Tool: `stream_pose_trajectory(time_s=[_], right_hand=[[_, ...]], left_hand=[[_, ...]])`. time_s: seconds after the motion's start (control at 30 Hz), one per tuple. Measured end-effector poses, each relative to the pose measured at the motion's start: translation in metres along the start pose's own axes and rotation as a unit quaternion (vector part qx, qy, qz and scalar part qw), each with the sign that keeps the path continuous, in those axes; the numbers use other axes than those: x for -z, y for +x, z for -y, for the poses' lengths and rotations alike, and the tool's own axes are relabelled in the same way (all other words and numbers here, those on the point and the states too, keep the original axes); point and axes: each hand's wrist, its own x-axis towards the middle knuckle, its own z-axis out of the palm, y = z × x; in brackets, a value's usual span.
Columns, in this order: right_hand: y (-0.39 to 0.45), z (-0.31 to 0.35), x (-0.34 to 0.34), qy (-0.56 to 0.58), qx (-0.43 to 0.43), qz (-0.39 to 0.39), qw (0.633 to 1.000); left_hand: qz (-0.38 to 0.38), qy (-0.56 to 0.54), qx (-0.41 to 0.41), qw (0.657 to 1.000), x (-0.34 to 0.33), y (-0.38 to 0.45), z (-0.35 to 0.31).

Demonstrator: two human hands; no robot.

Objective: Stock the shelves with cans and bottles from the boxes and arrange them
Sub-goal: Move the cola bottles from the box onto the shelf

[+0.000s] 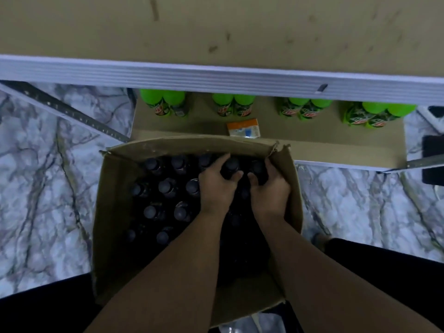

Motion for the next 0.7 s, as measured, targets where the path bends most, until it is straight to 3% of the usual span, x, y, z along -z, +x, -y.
stream_pose_trajectory(time_s=[0.4, 0.7], right_hand=[[0.006, -0.024, -0.012, 0.039, 0.028, -0.025, 0.999], [-0.017, -0.005, -0.001, 0.063, 0.055, -0.053, 0.995]], left_hand=[[-0.049, -0.079, -0.048, 0.995, -0.017, 0.004, 0.025], [-0.072, -0.040, -0.091, 0.992, -0.001, -0.015, 0.006]])
